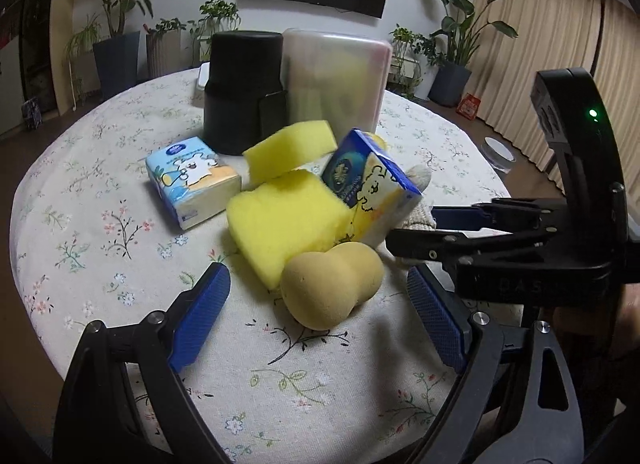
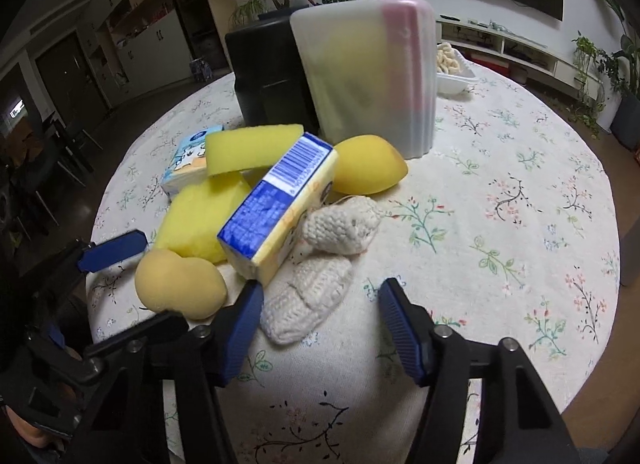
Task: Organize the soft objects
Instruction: 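Grasp the tan gourd sponge with the left tool while the right tool grasps the knitted mitt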
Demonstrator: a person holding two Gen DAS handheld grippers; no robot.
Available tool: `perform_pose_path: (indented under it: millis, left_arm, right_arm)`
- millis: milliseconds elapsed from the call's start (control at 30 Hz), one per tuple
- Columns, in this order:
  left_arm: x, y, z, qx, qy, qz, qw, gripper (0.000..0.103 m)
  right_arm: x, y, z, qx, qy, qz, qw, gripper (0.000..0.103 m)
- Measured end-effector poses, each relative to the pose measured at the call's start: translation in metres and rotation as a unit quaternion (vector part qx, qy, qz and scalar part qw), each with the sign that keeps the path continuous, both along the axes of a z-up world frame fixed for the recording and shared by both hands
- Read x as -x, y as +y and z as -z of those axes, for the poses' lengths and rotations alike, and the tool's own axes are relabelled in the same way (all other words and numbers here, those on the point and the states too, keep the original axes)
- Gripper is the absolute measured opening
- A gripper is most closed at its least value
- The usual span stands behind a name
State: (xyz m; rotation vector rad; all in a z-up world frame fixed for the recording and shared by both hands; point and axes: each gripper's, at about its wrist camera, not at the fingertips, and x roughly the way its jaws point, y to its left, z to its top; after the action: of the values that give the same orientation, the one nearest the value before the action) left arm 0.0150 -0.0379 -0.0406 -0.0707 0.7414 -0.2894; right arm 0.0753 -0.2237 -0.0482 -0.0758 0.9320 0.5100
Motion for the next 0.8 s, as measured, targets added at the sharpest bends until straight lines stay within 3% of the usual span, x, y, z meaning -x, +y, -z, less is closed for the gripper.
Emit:
perform_pose_path:
  millis: [67, 433, 667, 733, 800]
  left_arm:
    - [0.001, -0.002, -0.001, -0.002, -0.003, 0.005, 1.0000, 0.090]
    - [-0.002, -0.014, 0.002, -0.001, 0.009, 0.024, 0.9997, 0.090]
    - [-0.016, -0.010, 0.011, 0.009, 0.039, -0.011, 0.9991, 0.089]
    - [-0.020, -0.010, 0.011, -0.002, 0.041, -0.025, 0.9989, 0.077]
    - [-0.022, -0.011, 0.011, -0.009, 0.042, -0.036, 0.9984, 0.075]
  right_arm:
    - [-0.001, 0.000, -0.001, 0.000, 0.000, -0.005, 1.000, 0.049]
    - [0.018, -0.026, -0.004, -0.010, -0.005, 0.007, 1.000, 0.044]
    - [0.025, -0.026, -0.004, 0.000, -0.020, 0.007, 1.000, 0.044]
    - [0.026, -0.025, -0.005, 0.002, -0.024, 0.006, 1.000, 0.044]
    - [0.026, -0.025, -0.004, 0.003, -0.026, 0.004, 1.000, 0.044]
